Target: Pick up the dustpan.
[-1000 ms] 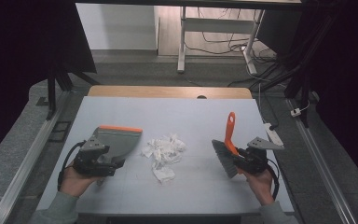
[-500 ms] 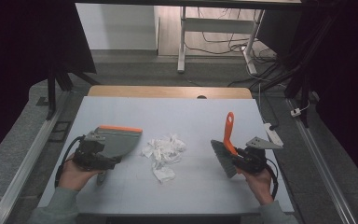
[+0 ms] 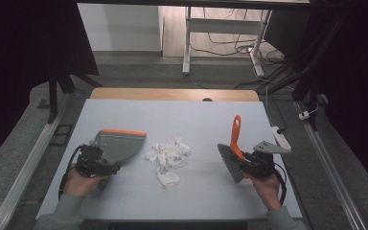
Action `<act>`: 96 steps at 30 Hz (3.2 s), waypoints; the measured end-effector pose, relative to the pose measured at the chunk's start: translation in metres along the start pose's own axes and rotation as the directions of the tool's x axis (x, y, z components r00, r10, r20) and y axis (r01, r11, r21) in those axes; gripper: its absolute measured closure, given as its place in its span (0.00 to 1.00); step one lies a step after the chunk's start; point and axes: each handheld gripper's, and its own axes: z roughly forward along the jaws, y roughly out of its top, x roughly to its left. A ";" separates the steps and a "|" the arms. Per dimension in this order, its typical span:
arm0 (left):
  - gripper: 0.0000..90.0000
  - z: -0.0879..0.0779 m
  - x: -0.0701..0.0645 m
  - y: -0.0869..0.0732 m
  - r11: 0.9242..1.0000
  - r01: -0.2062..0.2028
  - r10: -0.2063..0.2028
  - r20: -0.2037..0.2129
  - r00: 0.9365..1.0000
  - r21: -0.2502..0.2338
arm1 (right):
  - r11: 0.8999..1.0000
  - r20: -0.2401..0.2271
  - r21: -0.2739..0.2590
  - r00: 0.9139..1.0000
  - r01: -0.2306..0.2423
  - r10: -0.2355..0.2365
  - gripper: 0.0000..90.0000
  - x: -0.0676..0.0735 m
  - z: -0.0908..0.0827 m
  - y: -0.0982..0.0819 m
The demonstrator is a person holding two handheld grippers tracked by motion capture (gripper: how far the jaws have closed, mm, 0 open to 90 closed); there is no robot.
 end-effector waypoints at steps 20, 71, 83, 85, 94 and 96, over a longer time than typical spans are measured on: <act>0.22 0.018 0.005 -0.010 0.998 0.056 -0.055 -0.056 0.997 0.011 | 1.000 0.012 0.005 1.000 0.009 -0.009 0.78 0.001 0.001 -0.001; 0.69 0.002 0.035 -0.016 0.988 0.052 -0.040 0.090 0.995 -0.147 | 1.000 0.018 -0.007 1.000 0.004 -0.003 0.78 0.000 0.000 0.001; 0.69 -0.018 0.047 -0.020 0.977 -0.020 0.055 0.158 0.986 -0.213 | 1.000 0.018 -0.020 1.000 -0.008 0.008 0.78 -0.002 -0.002 0.002; 0.69 -0.021 0.050 -0.021 0.974 -0.032 0.071 0.170 0.983 -0.226 | 1.000 0.015 -0.022 1.000 -0.010 0.010 0.78 -0.002 -0.002 0.002; 0.69 -0.030 0.058 -0.026 0.963 -0.085 0.139 0.199 0.970 -0.258 | 1.000 0.016 -0.024 1.000 -0.002 0.002 0.78 0.000 -0.001 0.003; 0.69 -0.032 0.059 -0.028 0.961 -0.104 0.158 0.197 0.968 -0.256 | 1.000 0.012 -0.030 1.000 0.000 0.001 0.78 0.000 -0.001 0.004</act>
